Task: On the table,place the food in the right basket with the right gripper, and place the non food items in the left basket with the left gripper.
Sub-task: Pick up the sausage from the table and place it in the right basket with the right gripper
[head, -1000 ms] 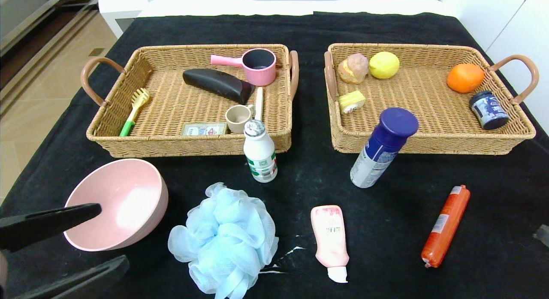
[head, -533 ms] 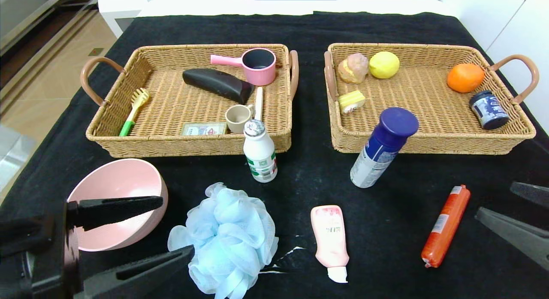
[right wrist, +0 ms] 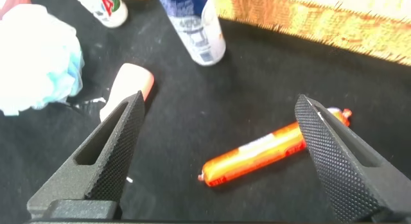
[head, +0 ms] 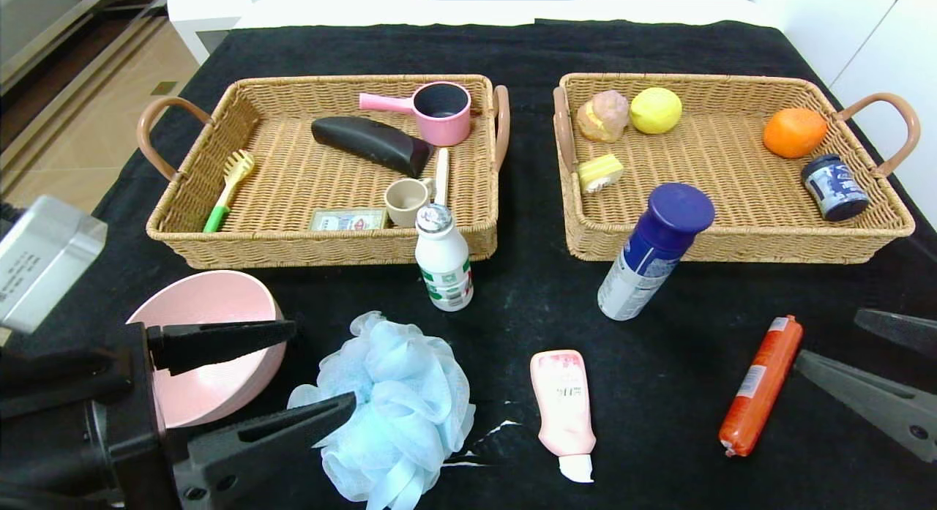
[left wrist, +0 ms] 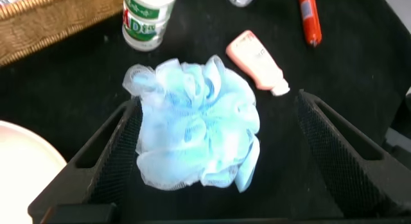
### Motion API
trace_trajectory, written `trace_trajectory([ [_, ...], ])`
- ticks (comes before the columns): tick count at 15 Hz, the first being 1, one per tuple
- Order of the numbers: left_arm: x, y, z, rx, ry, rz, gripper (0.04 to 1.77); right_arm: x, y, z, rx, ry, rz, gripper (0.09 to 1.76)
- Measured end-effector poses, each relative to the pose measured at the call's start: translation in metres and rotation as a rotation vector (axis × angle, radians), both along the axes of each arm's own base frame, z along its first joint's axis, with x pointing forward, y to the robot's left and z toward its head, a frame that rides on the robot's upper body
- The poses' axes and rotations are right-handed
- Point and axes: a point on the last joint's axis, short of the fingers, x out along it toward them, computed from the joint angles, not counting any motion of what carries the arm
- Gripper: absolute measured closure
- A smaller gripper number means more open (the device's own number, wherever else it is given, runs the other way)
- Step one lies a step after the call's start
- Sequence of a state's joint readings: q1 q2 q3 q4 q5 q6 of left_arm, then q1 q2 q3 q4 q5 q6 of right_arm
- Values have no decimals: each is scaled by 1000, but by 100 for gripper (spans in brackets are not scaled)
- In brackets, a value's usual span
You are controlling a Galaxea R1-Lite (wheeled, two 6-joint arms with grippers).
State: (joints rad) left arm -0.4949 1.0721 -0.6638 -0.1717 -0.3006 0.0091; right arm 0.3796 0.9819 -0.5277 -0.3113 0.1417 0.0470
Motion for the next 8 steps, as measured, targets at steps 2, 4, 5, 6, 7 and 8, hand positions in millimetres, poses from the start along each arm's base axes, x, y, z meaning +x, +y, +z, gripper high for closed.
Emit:
trace_trajectory([
  [2, 1, 0, -1, -1, 1, 1, 9, 1, -1, 0, 1, 0, -7, 14],
  [4, 1, -1, -2, 1, 6, 2, 9, 1, -1, 0, -4, 3, -23, 14],
  [5, 1, -1, -2, 0, 5, 3, 9, 2, -2, 0, -12, 12, -69, 14],
  [6, 1, 0, -1, -1, 2, 2, 9, 3, -4, 0, -27, 41, -132, 14],
  [7, 0, 0, -1, -1, 1, 2, 9, 3, -5, 1, -39, 92, -179, 14],
  [8, 0, 0, -1, 0, 0, 2, 9, 3, -5, 3, -34, 148, -205, 14],
])
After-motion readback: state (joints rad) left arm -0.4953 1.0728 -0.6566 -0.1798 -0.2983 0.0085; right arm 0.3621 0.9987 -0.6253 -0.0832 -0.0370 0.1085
